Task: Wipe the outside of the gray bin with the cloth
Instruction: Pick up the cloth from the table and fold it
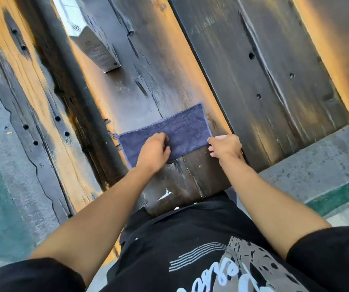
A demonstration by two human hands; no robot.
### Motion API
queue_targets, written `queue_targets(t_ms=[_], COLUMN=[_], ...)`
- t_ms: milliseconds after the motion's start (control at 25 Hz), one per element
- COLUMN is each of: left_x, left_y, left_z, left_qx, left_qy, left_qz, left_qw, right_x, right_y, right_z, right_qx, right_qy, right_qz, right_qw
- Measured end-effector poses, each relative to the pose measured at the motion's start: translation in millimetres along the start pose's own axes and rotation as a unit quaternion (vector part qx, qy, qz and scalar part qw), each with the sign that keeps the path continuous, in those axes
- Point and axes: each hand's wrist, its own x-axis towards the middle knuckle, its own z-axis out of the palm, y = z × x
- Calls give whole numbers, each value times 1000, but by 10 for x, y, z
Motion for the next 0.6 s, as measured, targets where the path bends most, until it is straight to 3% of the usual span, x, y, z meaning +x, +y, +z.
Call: queue_targets(t_ms=[80,160,240,360,480,600], left_x=[266,506,680,872,998,1047], left_y=[218,438,651,912,1015,933], left_z=[-23,-32,-18,-44,-155,-214], left_qx=[15,-26,-126,-209,-162,-59], left_qy=[-32,-68,-100,-94,-112,-120], left_qz=[56,58,-6,-115,-168,-163], left_qw=[998,996,987,967,966,978], right_x=[-1,8,-28,-107,-172,-236], right_y=[-8,-1,16,57,86,107], right_z=[28,33,24,36,107,184], right_qx=[54,133,187,187,132,83], right_qy=[-29,-105,-183,-213,-205,-211], right_qz=[25,37,7,-79,-140,-188], right_qw=[998,985,965,956,960,956])
